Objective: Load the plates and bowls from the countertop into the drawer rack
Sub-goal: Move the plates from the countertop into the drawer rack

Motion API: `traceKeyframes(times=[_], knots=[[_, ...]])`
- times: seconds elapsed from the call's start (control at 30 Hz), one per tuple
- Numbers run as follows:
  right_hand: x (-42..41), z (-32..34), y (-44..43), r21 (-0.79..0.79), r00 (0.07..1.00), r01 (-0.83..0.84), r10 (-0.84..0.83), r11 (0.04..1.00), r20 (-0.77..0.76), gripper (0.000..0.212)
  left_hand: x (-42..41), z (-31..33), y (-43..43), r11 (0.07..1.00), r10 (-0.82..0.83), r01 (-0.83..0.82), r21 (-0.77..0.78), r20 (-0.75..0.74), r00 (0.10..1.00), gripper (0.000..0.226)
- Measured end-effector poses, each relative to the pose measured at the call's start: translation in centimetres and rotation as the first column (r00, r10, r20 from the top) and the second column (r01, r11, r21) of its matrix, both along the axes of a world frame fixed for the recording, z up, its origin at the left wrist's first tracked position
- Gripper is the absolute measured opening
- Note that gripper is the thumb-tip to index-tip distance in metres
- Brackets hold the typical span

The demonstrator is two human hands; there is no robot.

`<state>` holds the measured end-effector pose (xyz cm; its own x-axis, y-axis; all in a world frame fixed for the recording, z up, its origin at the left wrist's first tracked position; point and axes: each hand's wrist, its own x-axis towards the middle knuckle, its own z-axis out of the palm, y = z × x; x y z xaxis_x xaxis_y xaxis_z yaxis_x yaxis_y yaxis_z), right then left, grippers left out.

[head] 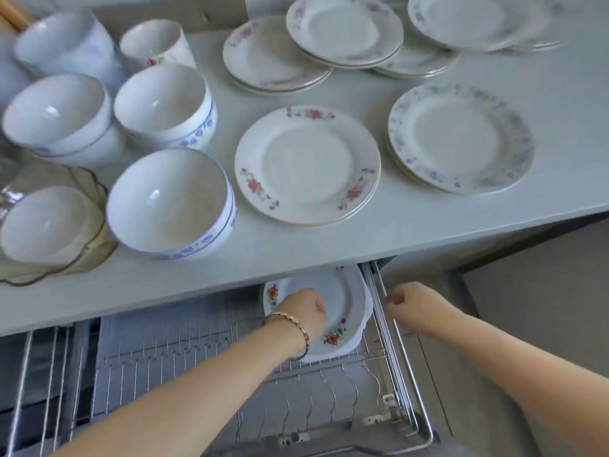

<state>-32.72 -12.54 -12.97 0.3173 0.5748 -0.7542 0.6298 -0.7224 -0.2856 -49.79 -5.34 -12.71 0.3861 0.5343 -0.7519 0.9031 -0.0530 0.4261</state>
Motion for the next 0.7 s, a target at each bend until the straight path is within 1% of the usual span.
traceKeyframes(times=[0.07,0.13,0.2,0.27,0.33,0.4,0.5,0.53,0.6,0.63,0.7], knots=[[2.3,4.5,0.7,0.099,0.999,-0.002,-0.002,0.995,0.048,0.032,2.6,3.4,0.2,0.998,-0.041,0.04,0.038,0.035,0.999,0.028],[5.2,8.8,1.7,0.179,0.997,0.032,-0.045,0.983,0.068,0.029,5.7,7.1,0.7,0.995,-0.043,0.033,0.094,0.113,0.993,0.027],[8.6,12.0,3.1,0.238,0.993,0.075,-0.096,0.968,0.076,0.029,9.4,9.4,2.0,0.989,0.057,-0.083,0.123,0.201,0.978,0.033],[12.0,13.4,4.0,0.284,0.987,0.089,-0.122,0.955,0.102,0.03,12.9,9.9,3.2,0.968,0.206,-0.234,0.089,0.248,0.947,0.038],[14.9,13.7,4.9,0.316,0.977,0.094,-0.149,0.944,0.154,0.033,16.2,9.3,4.4,0.918,0.38,-0.397,0.014,0.259,0.888,0.043],[18.0,13.3,6.1,0.33,0.963,0.132,-0.2,0.935,0.179,0.04,19.2,8.2,5.7,0.852,0.519,-0.52,-0.061,0.235,0.822,0.043],[22.6,11.6,8.1,0.334,0.939,0.17,-0.255,0.927,0.231,0.047,22.3,6.3,7.3,0.734,0.679,-0.659,-0.166,0.214,0.702,0.043],[23.9,11.0,8.8,0.346,0.93,0.183,-0.276,0.92,0.244,0.047,22.9,5.9,7.5,0.7,0.712,-0.693,-0.171,0.224,0.665,0.039],[26.2,10.0,10.1,0.358,0.916,0.241,-0.333,0.902,0.222,0.044,23.6,5.6,8.0,0.642,0.762,-0.75,-0.159,0.242,0.6,0.028],[27.1,9.4,10.7,0.351,0.916,0.27,-0.351,0.897,0.192,0.041,23.8,5.4,8.2,0.607,0.79,-0.771,-0.191,0.249,0.56,0.03],[28.2,8.4,11.7,0.325,0.923,0.333,-0.376,0.885,0.078,0.029,23.9,5.2,8.5,0.566,0.822,-0.778,-0.272,0.257,0.508,0.045]])
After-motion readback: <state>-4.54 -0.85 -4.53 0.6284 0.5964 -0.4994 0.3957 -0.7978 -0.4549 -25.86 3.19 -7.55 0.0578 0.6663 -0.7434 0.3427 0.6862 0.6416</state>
